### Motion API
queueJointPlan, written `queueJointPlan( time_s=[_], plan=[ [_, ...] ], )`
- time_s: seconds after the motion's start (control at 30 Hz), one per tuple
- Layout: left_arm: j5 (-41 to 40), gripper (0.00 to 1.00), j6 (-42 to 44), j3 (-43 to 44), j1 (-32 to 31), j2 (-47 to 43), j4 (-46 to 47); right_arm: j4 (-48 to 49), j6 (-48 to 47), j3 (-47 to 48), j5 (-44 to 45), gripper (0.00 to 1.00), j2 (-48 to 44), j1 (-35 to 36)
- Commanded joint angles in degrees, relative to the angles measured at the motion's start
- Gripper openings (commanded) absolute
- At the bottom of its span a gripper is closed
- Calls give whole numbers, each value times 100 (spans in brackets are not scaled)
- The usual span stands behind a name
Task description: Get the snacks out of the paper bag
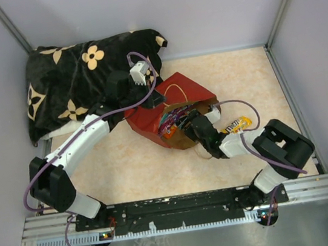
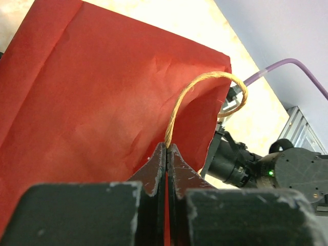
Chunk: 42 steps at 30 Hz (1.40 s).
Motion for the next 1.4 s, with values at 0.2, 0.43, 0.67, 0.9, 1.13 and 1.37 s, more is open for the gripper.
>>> queueJointPlan(
  time_s=[0.2, 0.43, 0.67, 0.9, 1.13, 1.37],
  plan=[
    [153, 0, -50, 127, 34, 47, 147, 49, 539, 442, 279, 54, 1036, -62],
    [248, 0, -94, 124, 37, 87, 157, 488, 807, 717, 88, 46, 2053, -86],
    [305, 0, -101, 121, 36, 117, 173, 883, 746, 729, 63, 8, 2225, -97],
    [341, 0, -102, 104, 34, 108, 201, 330, 257, -331, 294, 0, 161, 180],
    [379, 0, -95, 104, 32, 111, 220, -1514, -372, -810, 2, 0, -2240, 520],
    [224, 0, 7, 123, 37, 130, 161, -3488, -960, -480, -7, 0, -4311, 520]
  ],
)
